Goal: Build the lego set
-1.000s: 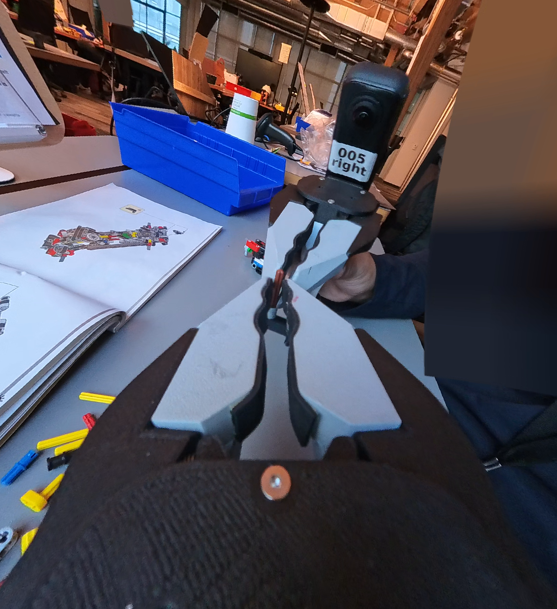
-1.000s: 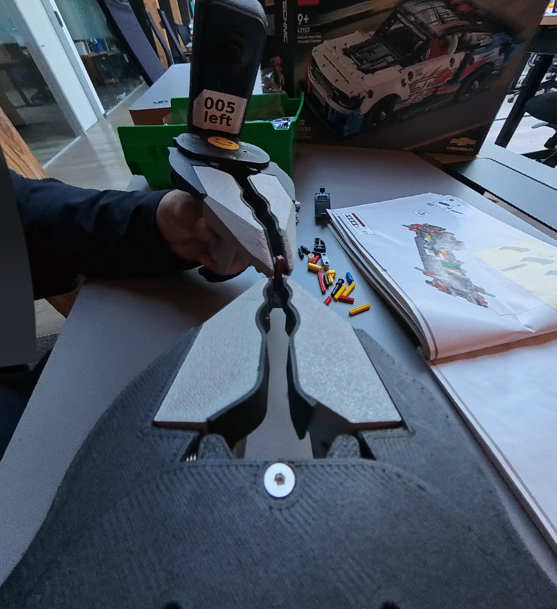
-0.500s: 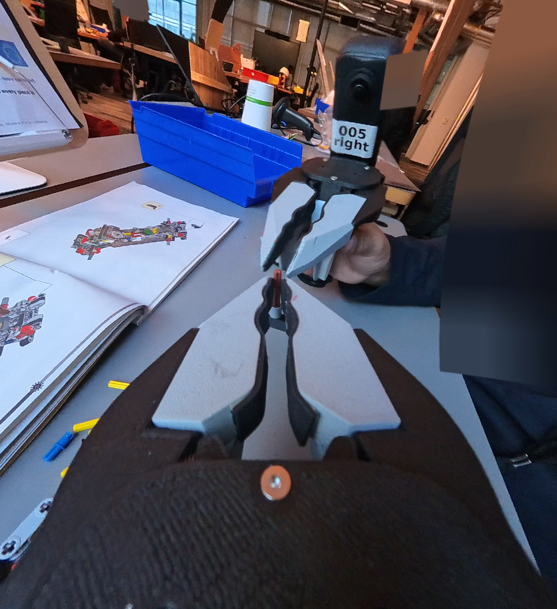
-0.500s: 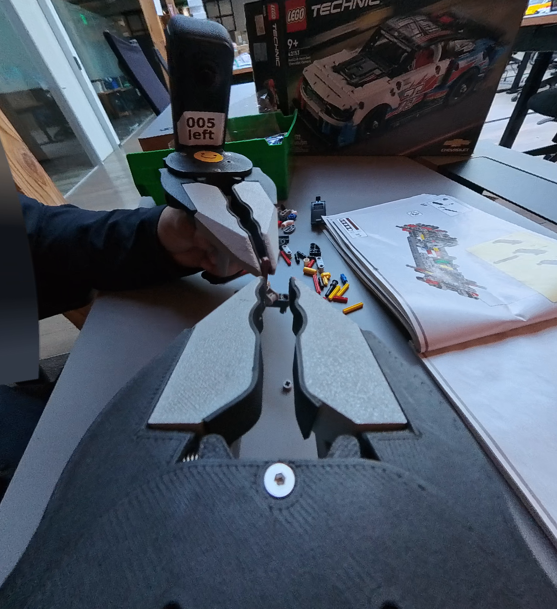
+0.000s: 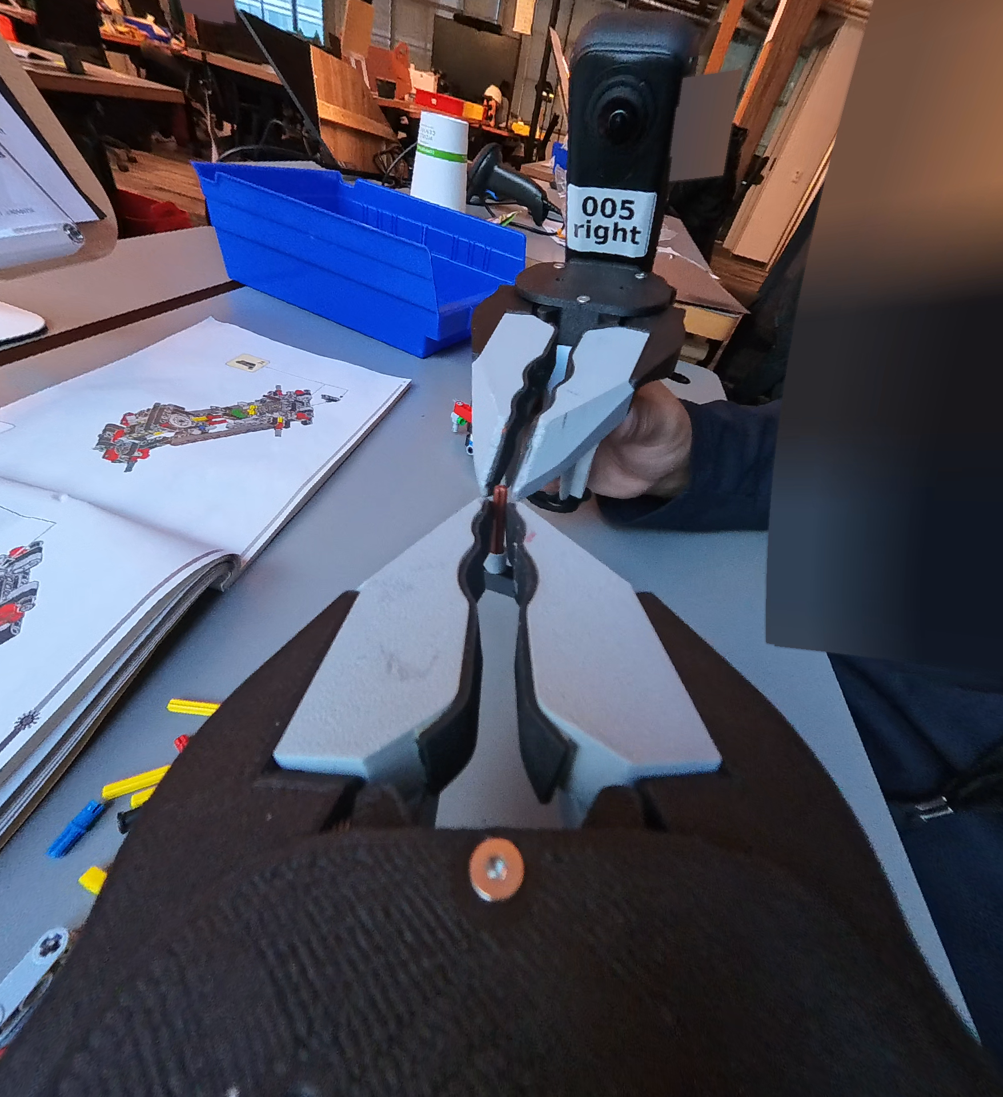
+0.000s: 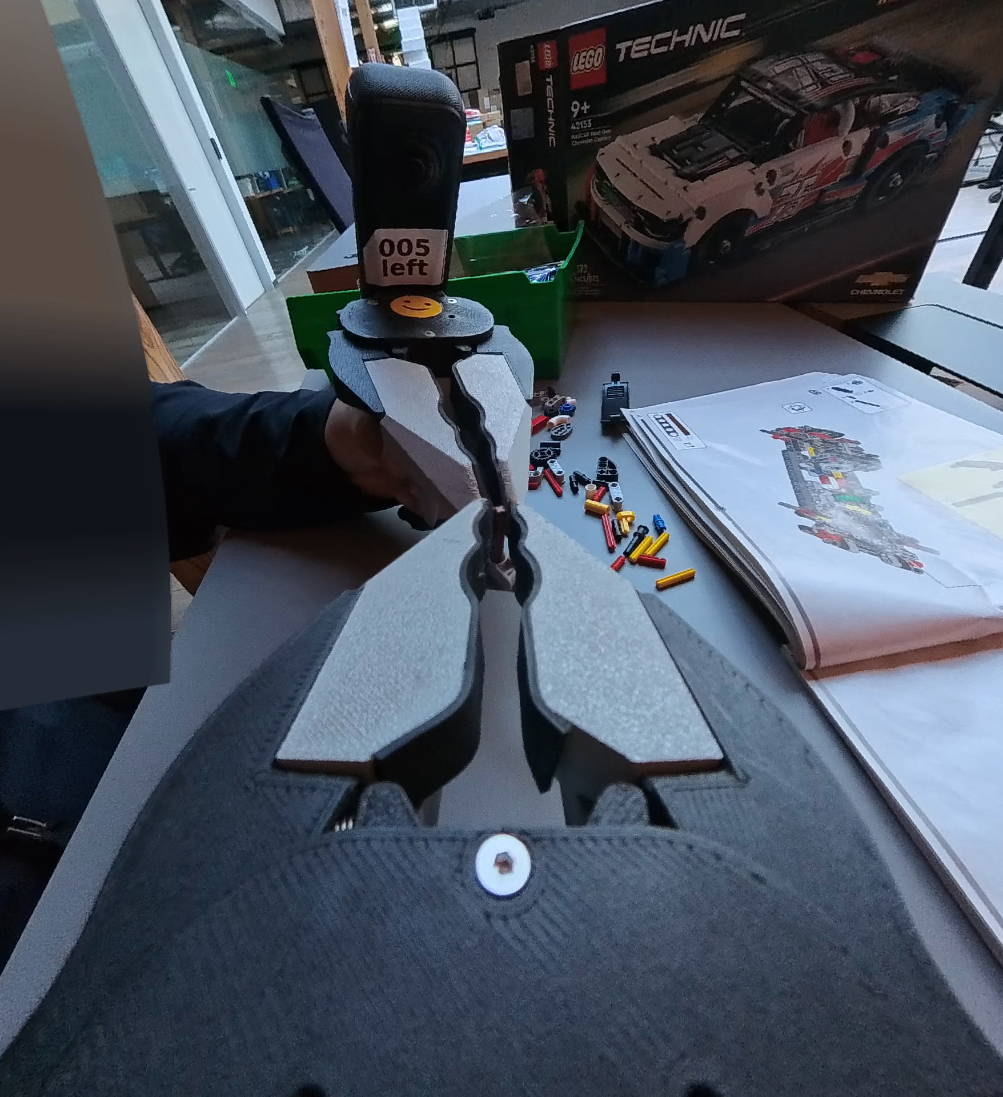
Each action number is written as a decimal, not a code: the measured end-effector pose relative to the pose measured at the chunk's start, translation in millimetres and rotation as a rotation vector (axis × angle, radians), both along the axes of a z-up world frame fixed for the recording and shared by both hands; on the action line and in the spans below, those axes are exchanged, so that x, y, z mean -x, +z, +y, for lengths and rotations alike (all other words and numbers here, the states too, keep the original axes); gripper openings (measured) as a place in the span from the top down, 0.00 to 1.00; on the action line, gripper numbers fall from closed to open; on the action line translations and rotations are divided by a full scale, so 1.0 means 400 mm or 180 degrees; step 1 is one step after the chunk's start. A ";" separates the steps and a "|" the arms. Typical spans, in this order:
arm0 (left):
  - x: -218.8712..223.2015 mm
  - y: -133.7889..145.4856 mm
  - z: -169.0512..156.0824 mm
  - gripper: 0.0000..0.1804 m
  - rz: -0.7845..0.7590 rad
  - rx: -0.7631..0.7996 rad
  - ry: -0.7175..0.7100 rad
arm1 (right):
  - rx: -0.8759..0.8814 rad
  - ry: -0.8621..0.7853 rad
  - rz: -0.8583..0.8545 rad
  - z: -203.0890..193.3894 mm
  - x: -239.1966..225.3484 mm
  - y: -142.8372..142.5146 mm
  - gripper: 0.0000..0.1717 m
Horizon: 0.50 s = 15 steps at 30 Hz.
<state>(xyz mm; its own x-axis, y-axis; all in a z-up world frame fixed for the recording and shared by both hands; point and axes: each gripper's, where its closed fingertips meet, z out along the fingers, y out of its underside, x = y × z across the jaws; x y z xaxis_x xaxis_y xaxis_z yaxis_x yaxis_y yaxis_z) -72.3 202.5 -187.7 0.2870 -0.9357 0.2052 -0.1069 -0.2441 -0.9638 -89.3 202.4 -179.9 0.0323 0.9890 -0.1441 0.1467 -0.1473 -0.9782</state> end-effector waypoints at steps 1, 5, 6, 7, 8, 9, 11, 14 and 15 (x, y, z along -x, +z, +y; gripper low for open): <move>-0.001 -0.001 -0.001 0.99 0.0009 -0.0002 -0.0002 | -0.0005 -0.0006 -0.0008 0.000 0.000 -0.001 1.00; -0.002 -0.004 0.001 0.99 0.0025 0.0016 0.0014 | -0.0049 -0.0038 -0.0043 0.002 0.001 -0.004 1.00; -0.002 -0.005 0.001 0.99 0.0020 0.0034 0.0014 | -0.0079 -0.0051 -0.0060 0.002 0.000 -0.005 1.00; -0.002 -0.005 0.001 0.99 0.0006 0.0056 0.0007 | -0.0118 -0.0067 -0.0076 0.002 0.000 -0.004 1.00; -0.003 -0.004 0.001 0.99 -0.0016 0.0084 -0.0006 | -0.0152 -0.0082 -0.0092 0.001 -0.001 -0.004 1.00; -0.003 -0.004 0.000 0.99 -0.0040 0.0120 -0.0023 | -0.0169 -0.0096 -0.0103 0.001 -0.001 -0.004 1.00; -0.003 -0.004 0.000 0.99 -0.0065 0.0167 -0.0037 | -0.0131 -0.0108 -0.0089 0.002 0.000 -0.004 1.00; -0.005 -0.009 -0.001 0.98 -0.0007 0.0134 -0.0032 | 0.0002 -0.0057 -0.0015 0.001 0.001 -0.001 1.00; -0.008 -0.015 -0.001 0.98 0.0036 0.0127 -0.0029 | 0.0027 -0.0048 0.0008 0.001 0.000 0.001 1.00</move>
